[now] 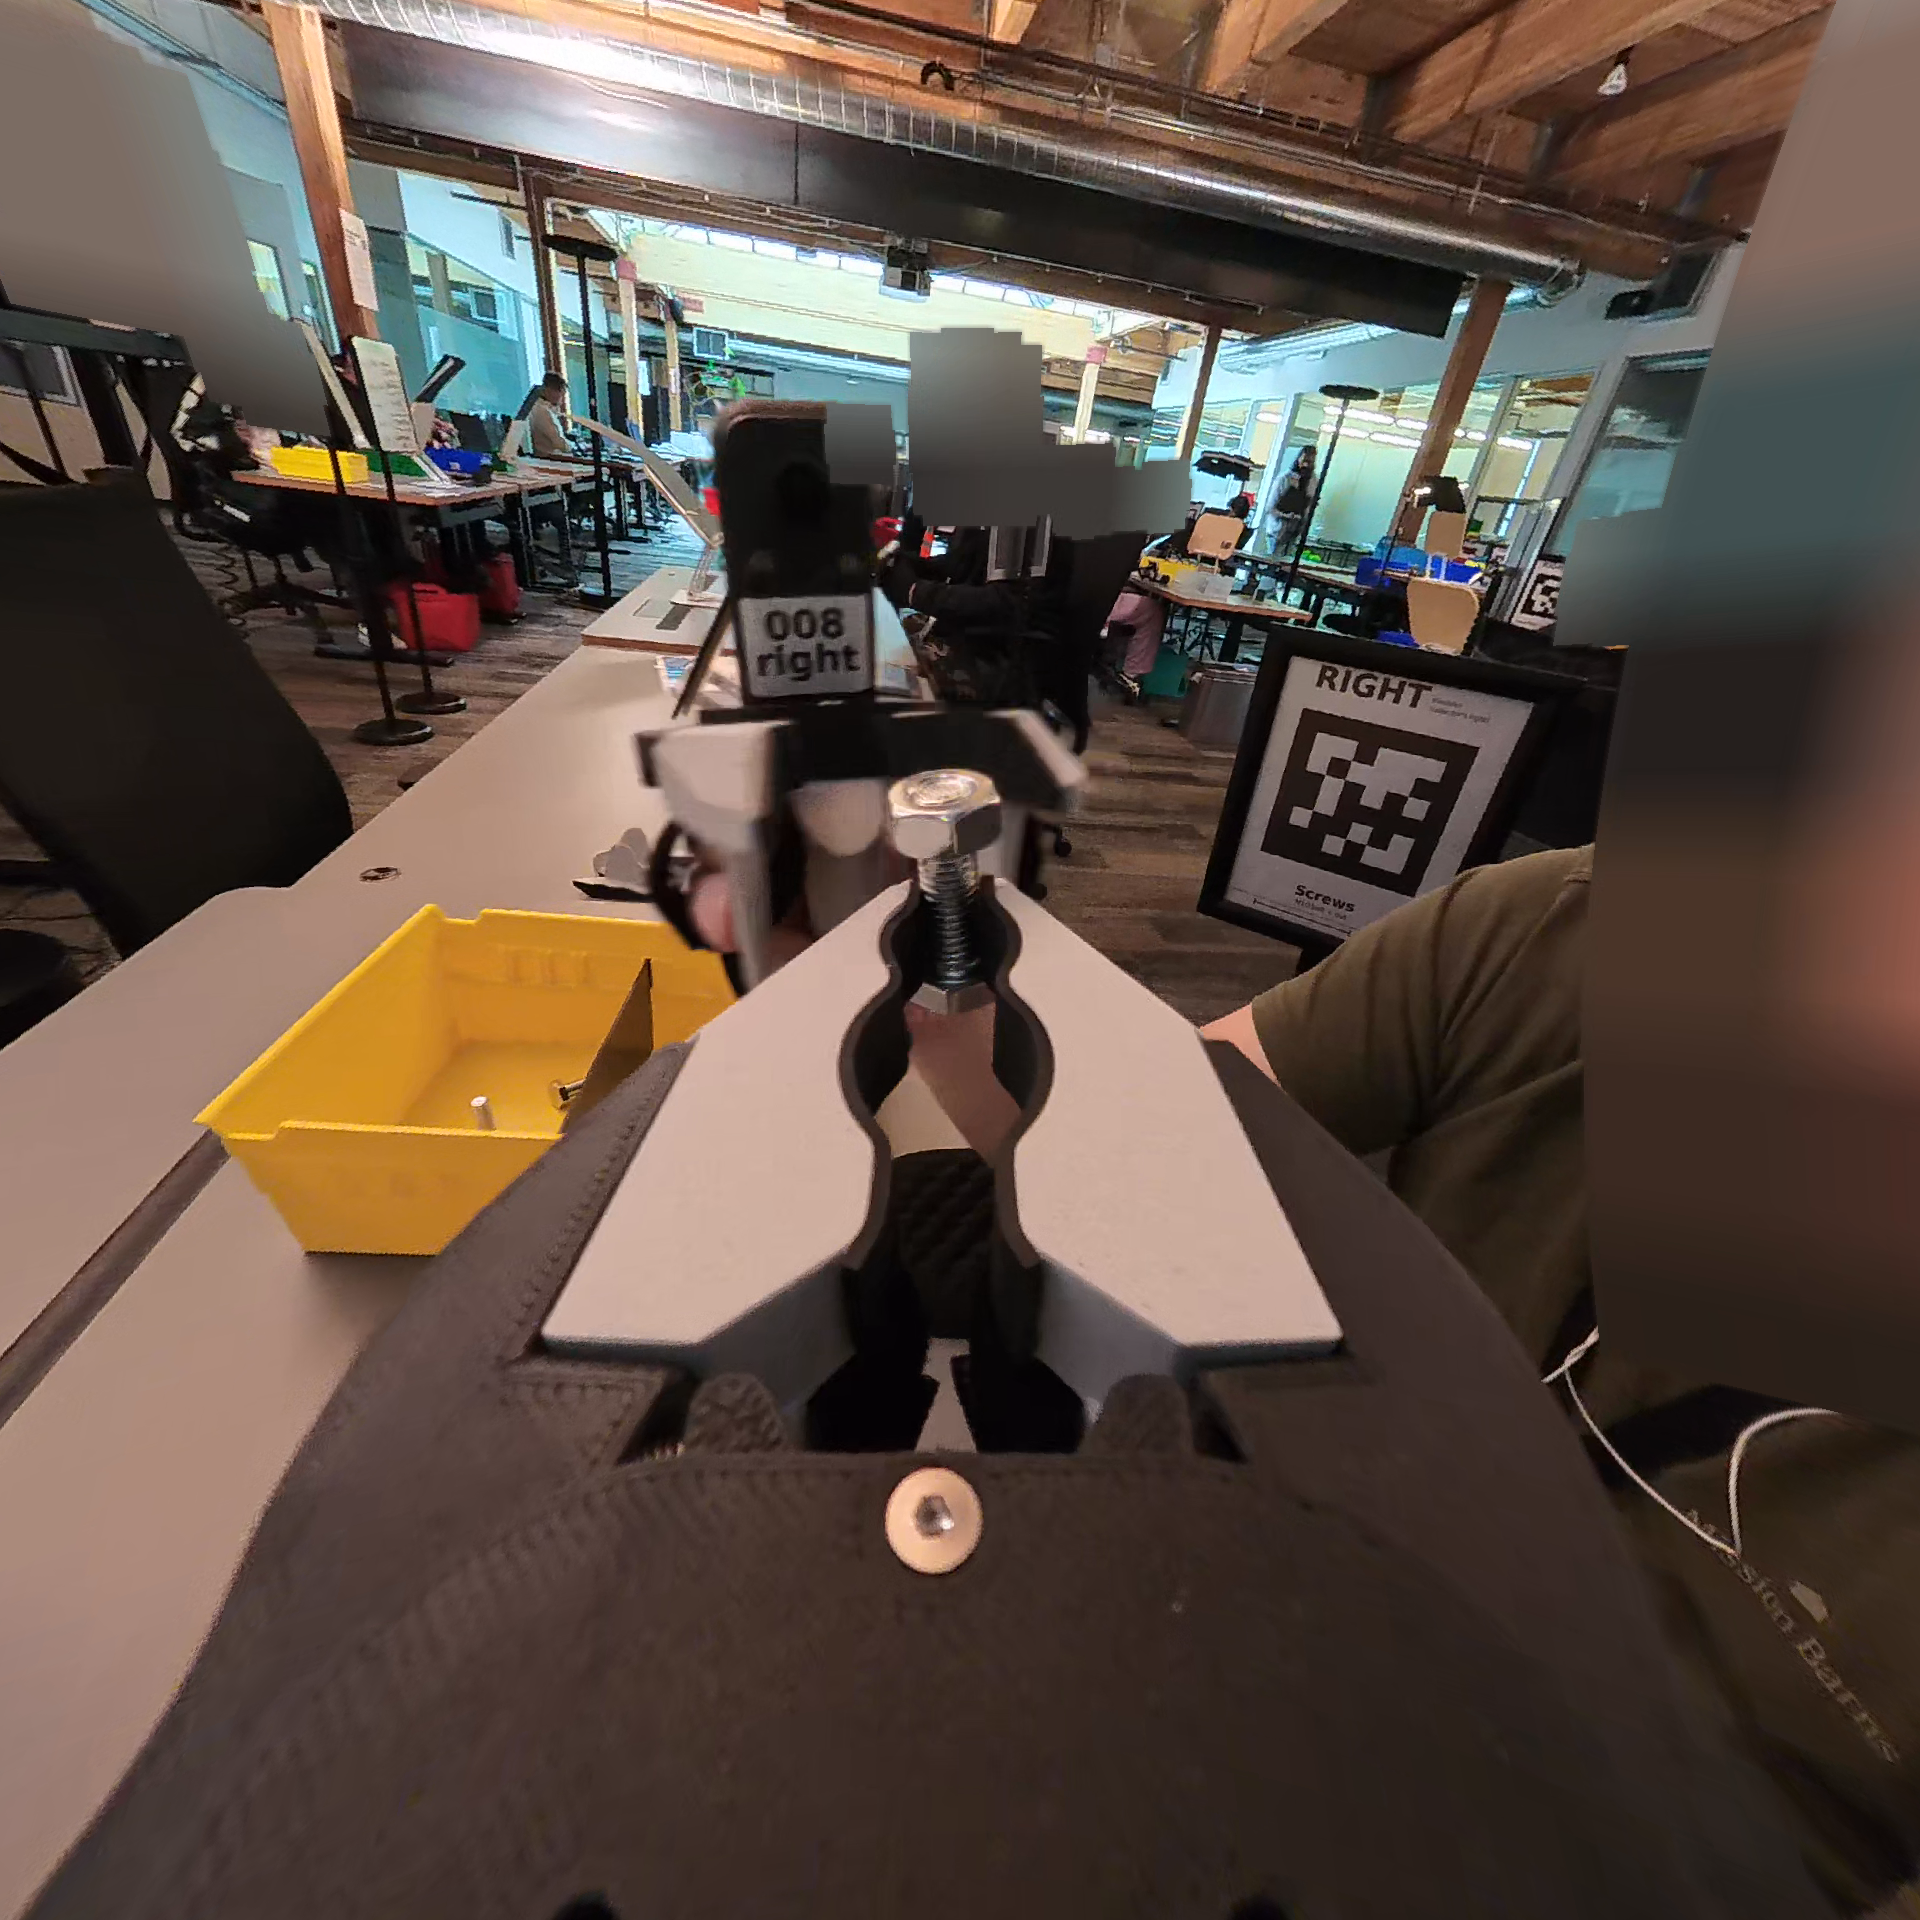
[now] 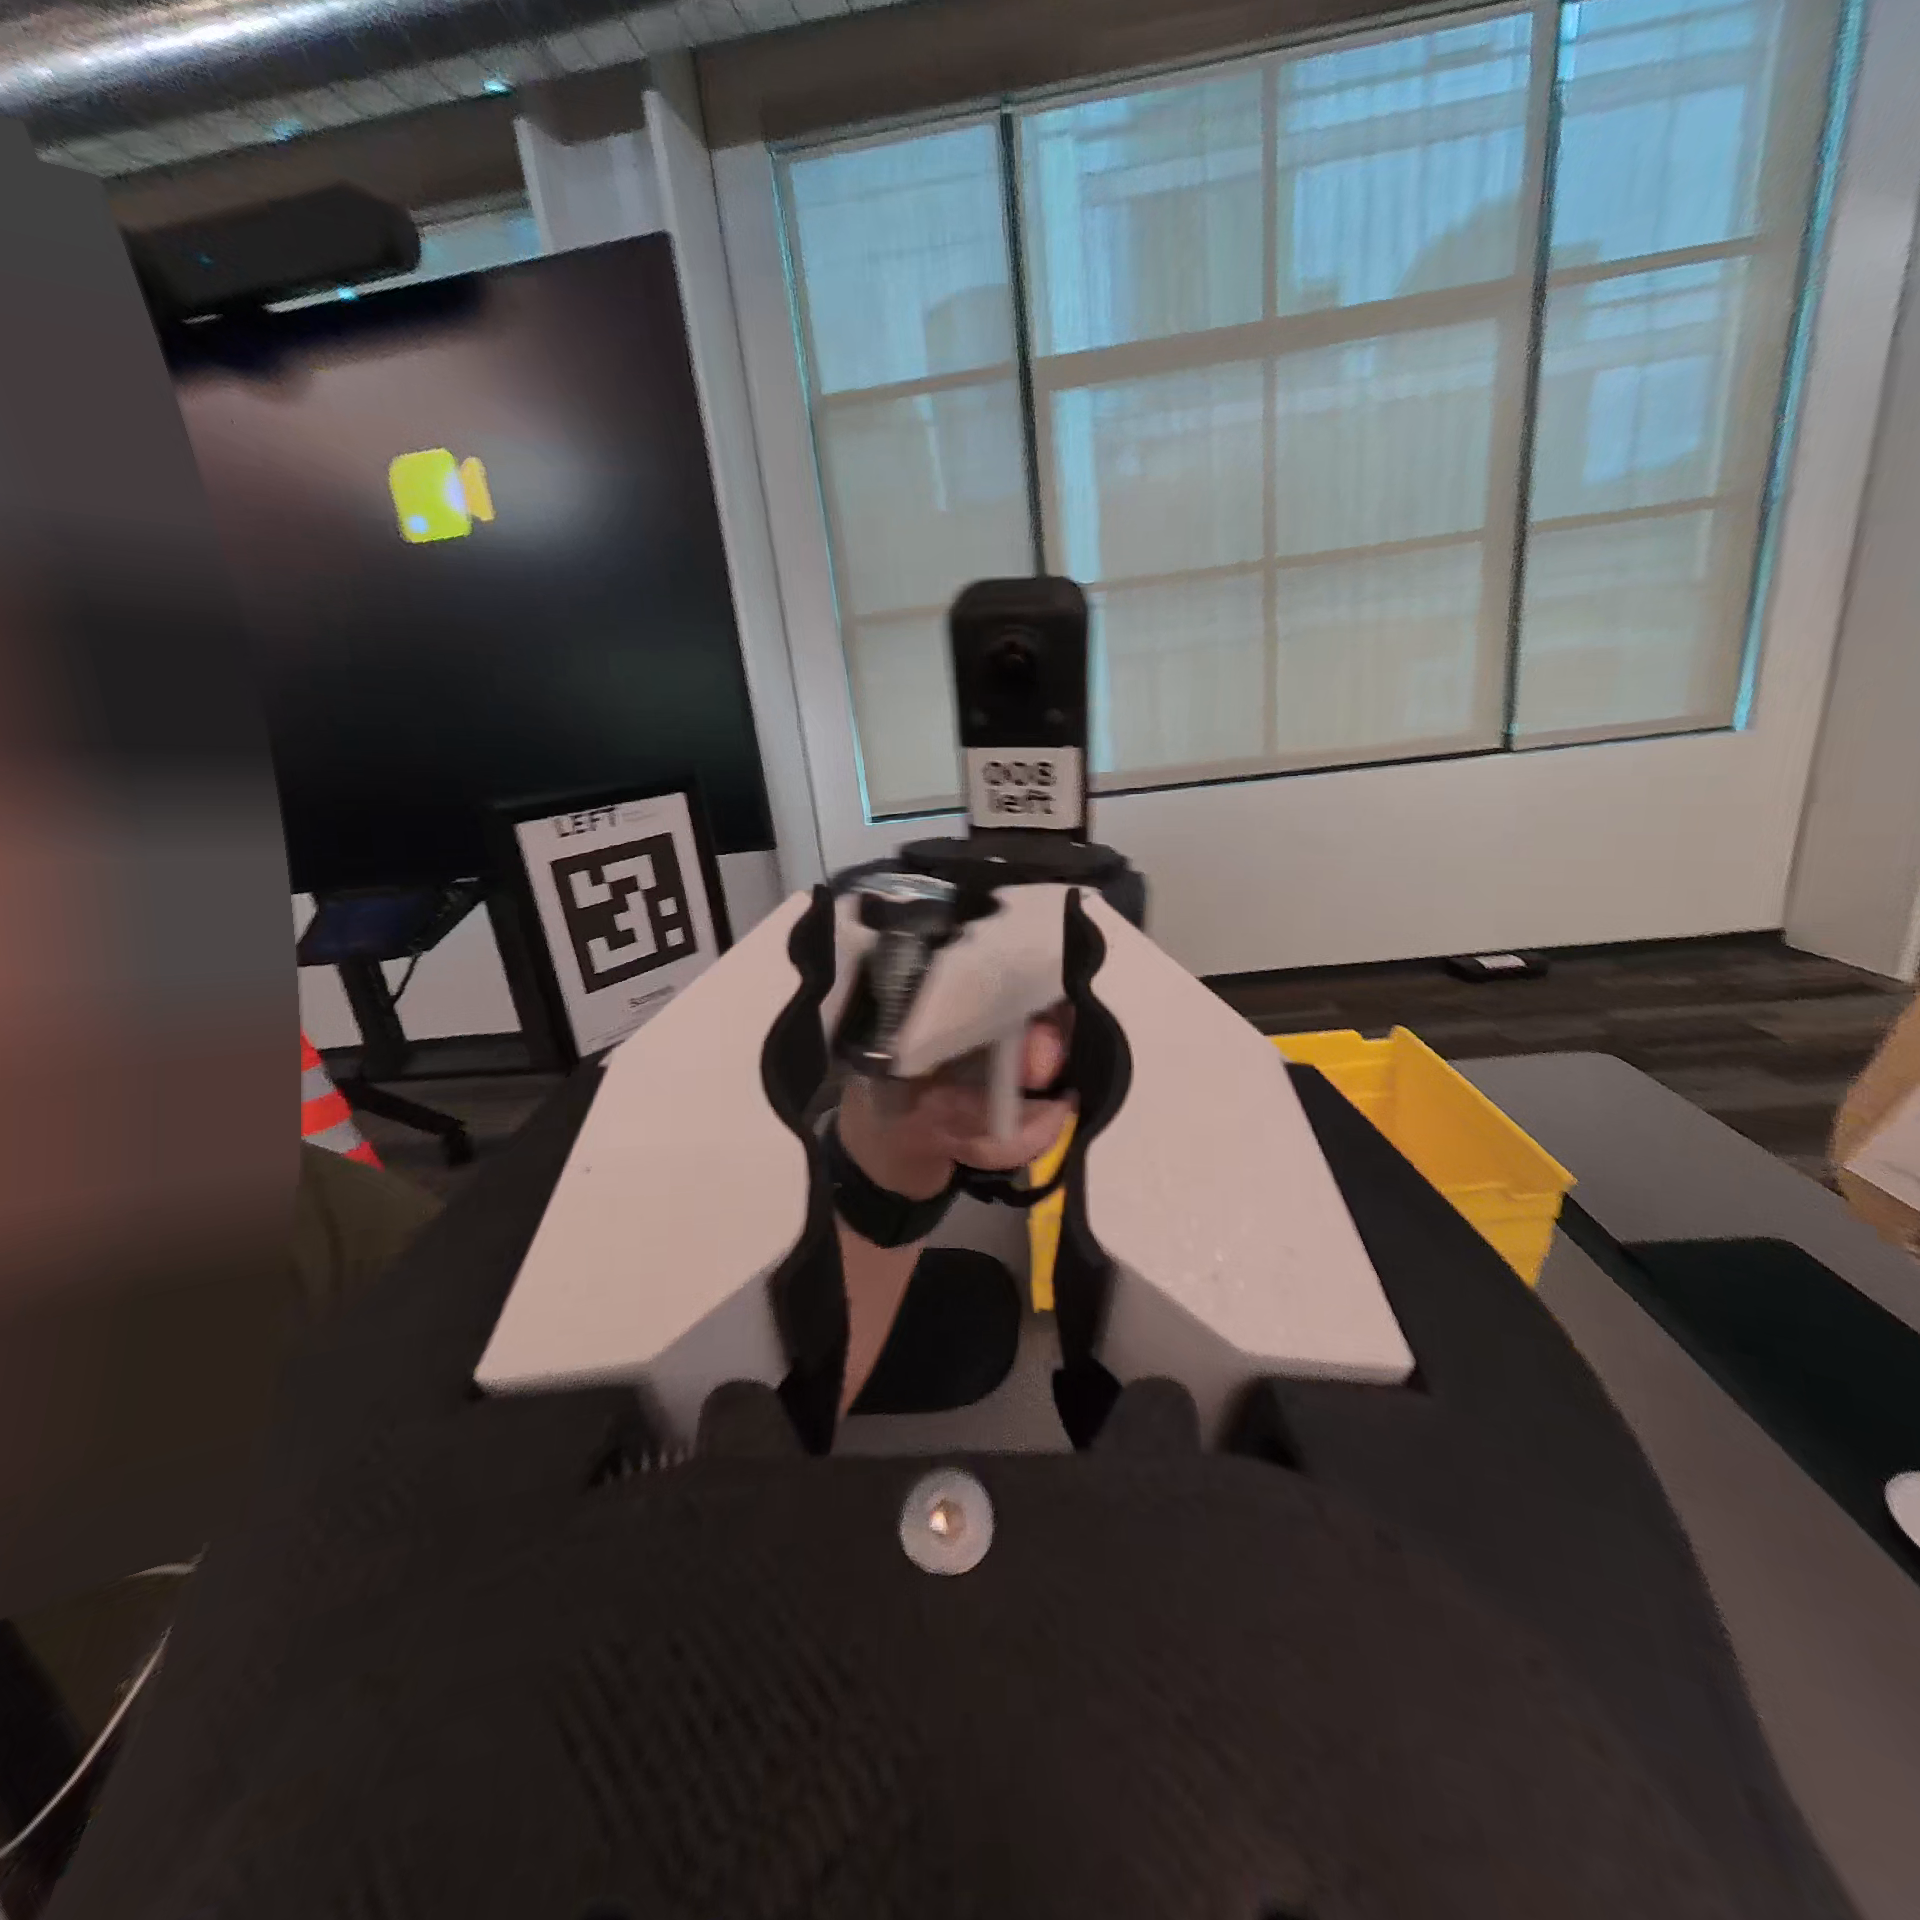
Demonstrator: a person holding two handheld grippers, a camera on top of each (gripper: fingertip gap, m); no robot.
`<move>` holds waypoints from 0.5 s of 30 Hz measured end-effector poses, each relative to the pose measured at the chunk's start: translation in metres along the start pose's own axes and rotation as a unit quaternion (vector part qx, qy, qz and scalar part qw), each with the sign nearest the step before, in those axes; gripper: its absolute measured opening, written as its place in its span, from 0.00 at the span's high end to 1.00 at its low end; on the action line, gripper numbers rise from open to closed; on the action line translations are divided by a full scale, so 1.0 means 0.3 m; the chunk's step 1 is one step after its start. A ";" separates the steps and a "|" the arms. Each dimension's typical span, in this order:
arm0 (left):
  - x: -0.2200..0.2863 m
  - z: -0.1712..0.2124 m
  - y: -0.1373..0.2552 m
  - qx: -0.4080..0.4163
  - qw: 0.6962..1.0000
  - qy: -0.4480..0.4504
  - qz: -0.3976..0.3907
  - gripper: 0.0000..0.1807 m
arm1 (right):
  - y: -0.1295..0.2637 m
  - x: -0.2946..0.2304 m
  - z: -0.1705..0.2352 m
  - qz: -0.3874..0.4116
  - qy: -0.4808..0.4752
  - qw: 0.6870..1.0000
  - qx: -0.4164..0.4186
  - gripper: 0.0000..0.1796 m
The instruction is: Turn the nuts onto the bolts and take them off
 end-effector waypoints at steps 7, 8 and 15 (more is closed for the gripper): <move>0.016 -0.011 0.007 0.007 1.000 -0.005 0.007 0.96 | 0.046 0.114 -0.025 -0.008 -0.113 0.993 0.038 0.83; 0.006 -0.009 0.012 0.005 1.000 -0.006 -0.004 0.96 | 0.046 0.081 -0.037 -0.030 -0.110 0.993 0.041 0.82; -0.001 0.002 -0.003 -0.003 1.000 0.001 0.002 0.96 | 0.005 0.002 0.001 -0.014 -0.018 1.000 -0.005 0.78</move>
Point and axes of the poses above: each gripper's, where its closed fingertips meet, y back along the fingers, z out of its underside, x = y × z across the jaws, the point moved 3 cm from there along y, back along the fingers, and after that the axes turned 12 degrees about z, right-handed, at the moved point
